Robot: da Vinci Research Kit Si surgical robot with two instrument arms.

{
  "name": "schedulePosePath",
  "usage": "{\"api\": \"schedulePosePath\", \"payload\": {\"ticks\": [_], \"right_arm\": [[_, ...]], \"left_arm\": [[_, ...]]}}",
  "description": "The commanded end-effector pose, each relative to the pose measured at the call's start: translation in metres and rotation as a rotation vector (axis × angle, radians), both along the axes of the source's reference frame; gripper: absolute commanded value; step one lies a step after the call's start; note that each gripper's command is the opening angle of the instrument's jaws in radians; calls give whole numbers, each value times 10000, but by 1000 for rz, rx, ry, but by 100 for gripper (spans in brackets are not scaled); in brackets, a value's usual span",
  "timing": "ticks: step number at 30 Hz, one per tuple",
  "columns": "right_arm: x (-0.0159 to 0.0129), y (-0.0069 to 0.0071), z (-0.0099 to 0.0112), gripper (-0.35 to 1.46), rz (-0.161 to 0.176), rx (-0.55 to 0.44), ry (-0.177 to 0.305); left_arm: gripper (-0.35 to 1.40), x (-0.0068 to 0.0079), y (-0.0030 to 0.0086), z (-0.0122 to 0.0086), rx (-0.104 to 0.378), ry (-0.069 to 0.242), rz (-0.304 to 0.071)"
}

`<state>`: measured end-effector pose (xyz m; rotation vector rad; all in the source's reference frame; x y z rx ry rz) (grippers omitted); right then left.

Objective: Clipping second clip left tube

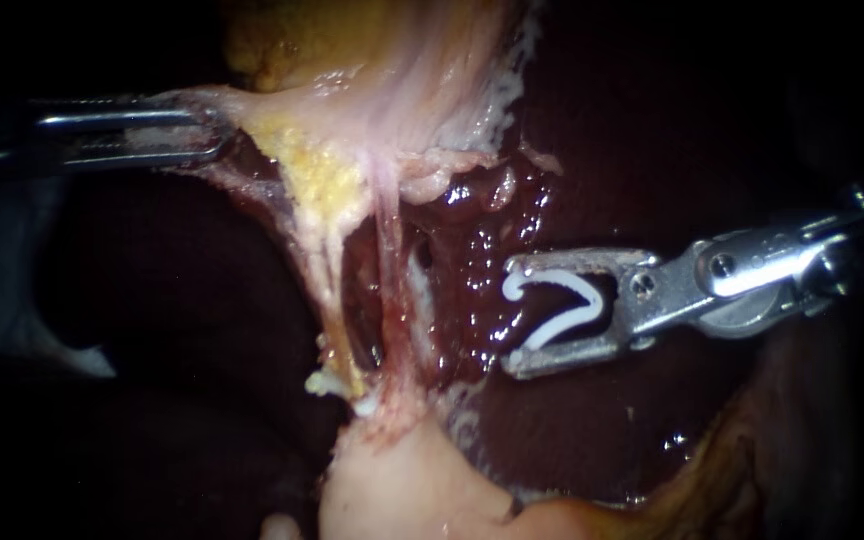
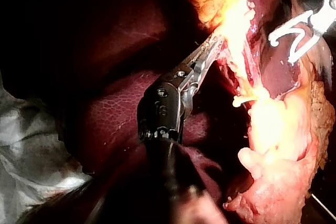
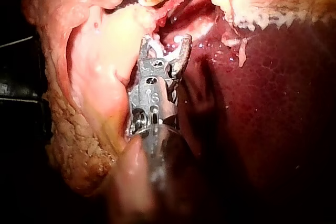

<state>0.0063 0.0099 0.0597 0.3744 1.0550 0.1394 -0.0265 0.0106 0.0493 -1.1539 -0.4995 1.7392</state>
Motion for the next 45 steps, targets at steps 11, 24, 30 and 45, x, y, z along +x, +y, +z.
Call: {"api": "schedulePosePath", "payload": {"ticks": [11, 24, 30, 45], "right_arm": [[28, -13, -12, 50, 4, 89, 11], [57, -32, -7, 50, 5, 177, 40], [68, -35, -10, 50, 13, 204, 69], [83, -39, -3, 50, 23, 222, 85]], "left_arm": [[-35, 1, 4, 0, -10, 2, 6], [-35, 1, 3, 1, -11, 2, 5], [-35, 1, 2, 2, -12, 3, 5], [-35, 1, 2, 2, -12, 3, 5]]}}
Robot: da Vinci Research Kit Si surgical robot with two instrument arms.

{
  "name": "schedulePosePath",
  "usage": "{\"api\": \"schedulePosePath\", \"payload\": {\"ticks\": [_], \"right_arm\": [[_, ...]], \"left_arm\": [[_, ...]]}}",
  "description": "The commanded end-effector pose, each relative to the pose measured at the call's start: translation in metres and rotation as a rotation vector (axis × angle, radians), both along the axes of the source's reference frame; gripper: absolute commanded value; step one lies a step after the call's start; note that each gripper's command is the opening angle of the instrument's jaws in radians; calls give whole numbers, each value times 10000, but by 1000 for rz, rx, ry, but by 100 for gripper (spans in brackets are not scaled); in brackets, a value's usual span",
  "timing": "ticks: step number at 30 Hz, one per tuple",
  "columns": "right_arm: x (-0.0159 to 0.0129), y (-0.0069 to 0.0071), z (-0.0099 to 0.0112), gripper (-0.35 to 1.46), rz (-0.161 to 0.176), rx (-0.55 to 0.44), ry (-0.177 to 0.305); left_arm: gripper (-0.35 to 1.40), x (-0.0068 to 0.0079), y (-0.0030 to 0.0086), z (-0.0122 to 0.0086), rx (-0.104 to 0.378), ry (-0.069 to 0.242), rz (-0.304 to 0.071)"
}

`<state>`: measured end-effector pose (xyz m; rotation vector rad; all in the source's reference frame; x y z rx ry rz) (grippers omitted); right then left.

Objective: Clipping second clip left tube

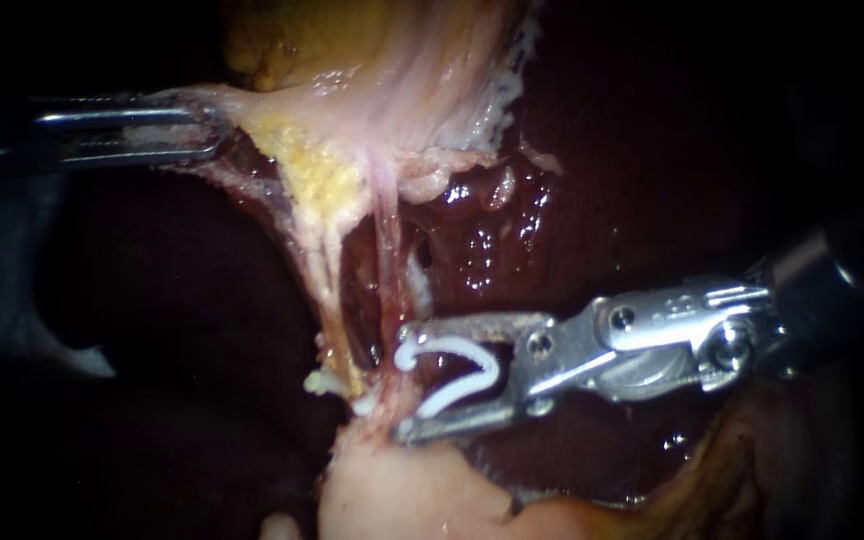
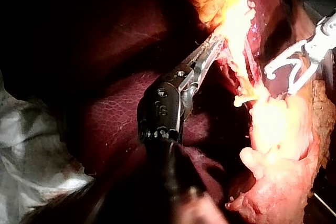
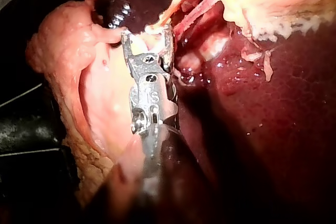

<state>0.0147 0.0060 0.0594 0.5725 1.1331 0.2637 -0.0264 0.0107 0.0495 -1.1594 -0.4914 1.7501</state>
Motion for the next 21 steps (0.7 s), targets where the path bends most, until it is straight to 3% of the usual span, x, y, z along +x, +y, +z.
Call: {"api": "schedulePosePath", "payload": {"ticks": [1, 14, 21], "right_arm": [[2, -1, 4, 50, 1, -1, -2], [17, 6, 51, 49, 28, 29, -23], [29, 9, 61, 49, 35, 37, -27]], "left_arm": [[-35, 0, 0, 0, 0, 0, 0], [-35, 0, -1, 0, 0, 1, -1], [-35, -1, -2, 0, -1, 1, -1]]}}
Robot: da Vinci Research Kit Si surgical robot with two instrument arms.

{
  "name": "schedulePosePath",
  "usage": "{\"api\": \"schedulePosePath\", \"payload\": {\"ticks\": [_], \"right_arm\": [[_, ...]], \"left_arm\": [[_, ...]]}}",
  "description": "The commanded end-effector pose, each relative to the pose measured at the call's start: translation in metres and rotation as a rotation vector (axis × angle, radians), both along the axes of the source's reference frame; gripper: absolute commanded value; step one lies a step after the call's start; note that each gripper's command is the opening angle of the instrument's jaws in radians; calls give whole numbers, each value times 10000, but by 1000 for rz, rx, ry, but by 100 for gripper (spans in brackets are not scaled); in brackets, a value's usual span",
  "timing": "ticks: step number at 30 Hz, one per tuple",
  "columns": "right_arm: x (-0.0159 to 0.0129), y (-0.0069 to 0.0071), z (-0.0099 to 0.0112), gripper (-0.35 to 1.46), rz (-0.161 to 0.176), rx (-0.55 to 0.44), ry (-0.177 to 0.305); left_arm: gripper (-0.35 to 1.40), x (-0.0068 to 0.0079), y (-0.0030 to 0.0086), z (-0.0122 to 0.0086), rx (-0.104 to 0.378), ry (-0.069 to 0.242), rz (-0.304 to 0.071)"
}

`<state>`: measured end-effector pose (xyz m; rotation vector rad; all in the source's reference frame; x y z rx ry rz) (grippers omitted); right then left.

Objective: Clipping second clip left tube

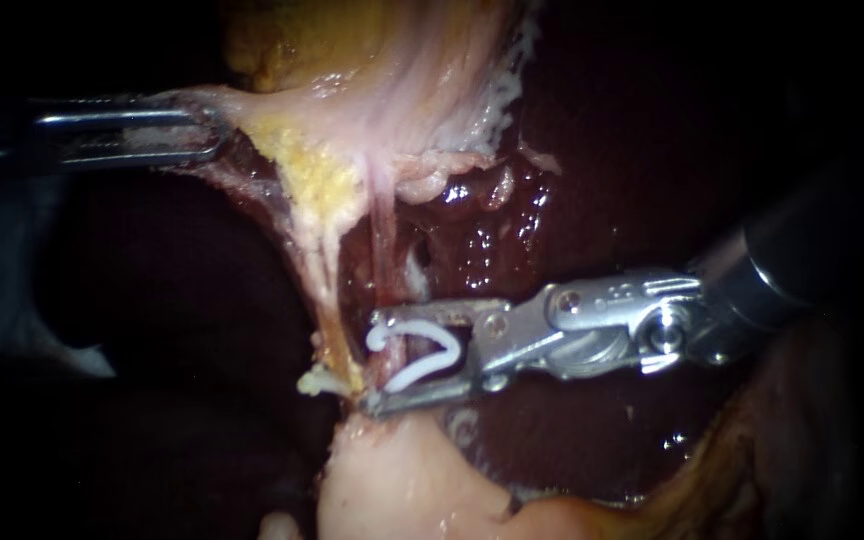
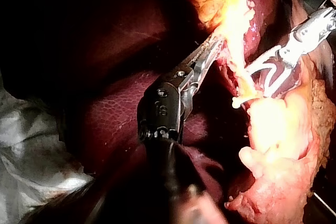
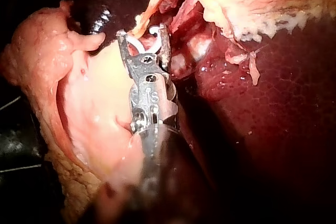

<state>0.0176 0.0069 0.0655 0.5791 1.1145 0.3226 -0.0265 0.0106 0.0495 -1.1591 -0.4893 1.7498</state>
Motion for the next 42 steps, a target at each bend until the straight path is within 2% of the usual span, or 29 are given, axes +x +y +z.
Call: {"api": "schedulePosePath", "payload": {"ticks": [1, 9, 20, 25, 33, 42], "right_arm": [[2, 0, 1, 49, 1, 6, -1], [22, -4, 16, 49, -5, 29, 4], [48, -12, 24, 49, -16, 48, 12], [55, -12, 25, 49, -14, 73, 35], [58, -19, 22, 47, -33, 110, 65], [62, -31, 7, 47, -36, 140, 114]], "left_arm": [[-35, 0, 0, 0, 0, 0, 0], [-35, 0, 0, 0, -1, 0, 0], [-35, 0, 0, 1, -1, 0, 0], [-35, 0, 0, 1, -1, 0, 0], [-35, 0, -1, 1, -1, 0, 0], [-35, 0, -1, 1, -1, 0, 0]]}}
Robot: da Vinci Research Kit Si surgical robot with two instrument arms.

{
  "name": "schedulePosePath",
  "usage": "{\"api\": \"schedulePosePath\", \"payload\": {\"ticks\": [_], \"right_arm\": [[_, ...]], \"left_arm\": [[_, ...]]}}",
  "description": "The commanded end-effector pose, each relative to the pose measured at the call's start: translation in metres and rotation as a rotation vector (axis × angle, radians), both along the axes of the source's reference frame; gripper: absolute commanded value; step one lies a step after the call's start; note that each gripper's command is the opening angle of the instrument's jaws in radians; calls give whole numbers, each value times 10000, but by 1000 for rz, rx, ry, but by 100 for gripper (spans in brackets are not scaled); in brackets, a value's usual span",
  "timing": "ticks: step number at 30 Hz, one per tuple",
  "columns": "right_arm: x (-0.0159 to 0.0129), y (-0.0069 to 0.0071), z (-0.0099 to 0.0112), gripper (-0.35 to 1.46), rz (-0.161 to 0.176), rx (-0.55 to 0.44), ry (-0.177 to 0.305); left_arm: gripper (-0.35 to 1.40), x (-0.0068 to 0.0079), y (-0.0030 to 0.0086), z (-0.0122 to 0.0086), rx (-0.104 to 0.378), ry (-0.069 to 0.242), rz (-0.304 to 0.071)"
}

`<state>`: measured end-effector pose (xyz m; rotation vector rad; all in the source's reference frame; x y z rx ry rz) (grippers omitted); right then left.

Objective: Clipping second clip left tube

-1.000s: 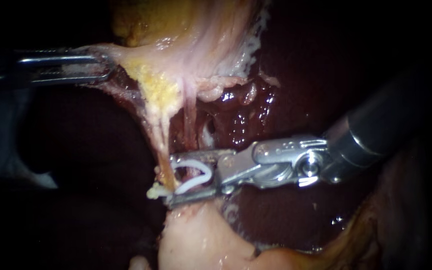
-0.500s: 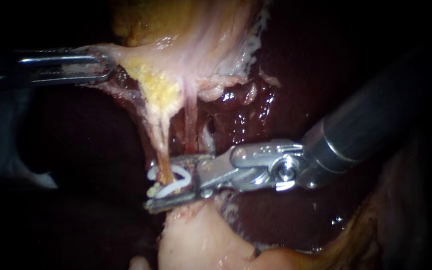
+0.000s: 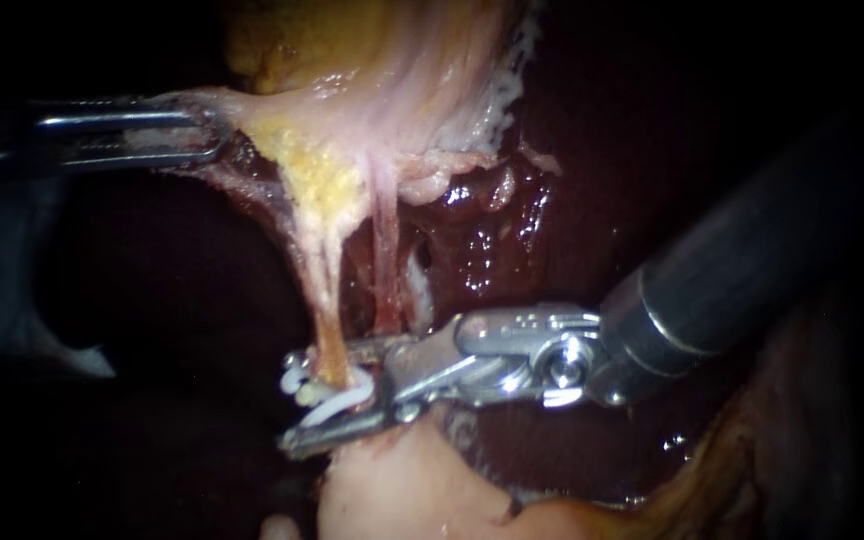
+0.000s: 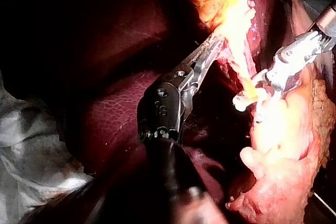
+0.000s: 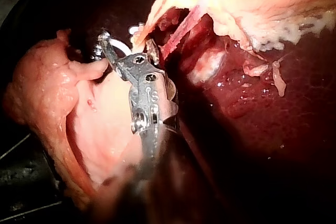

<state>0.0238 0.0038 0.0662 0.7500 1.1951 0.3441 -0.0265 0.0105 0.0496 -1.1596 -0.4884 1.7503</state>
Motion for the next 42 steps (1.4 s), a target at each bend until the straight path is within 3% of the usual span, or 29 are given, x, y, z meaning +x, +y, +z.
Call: {"api": "schedulePosePath", "payload": {"ticks": [1, 11, 30, 42], "right_arm": [[0, -1, -2, 47, -1, -2, 5], [3, -13, -23, 46, -5, 15, 32], [1, -16, -34, 43, -22, 31, 49], [-1, -12, -36, 19, -19, 62, 43]], "left_arm": [[-35, 0, 0, 0, 0, 0, 0], [-35, 0, 0, 0, 0, 0, 0], [-35, 1, 0, 0, 0, 0, 0], [-35, 1, 0, 0, -1, 2, -3]]}}
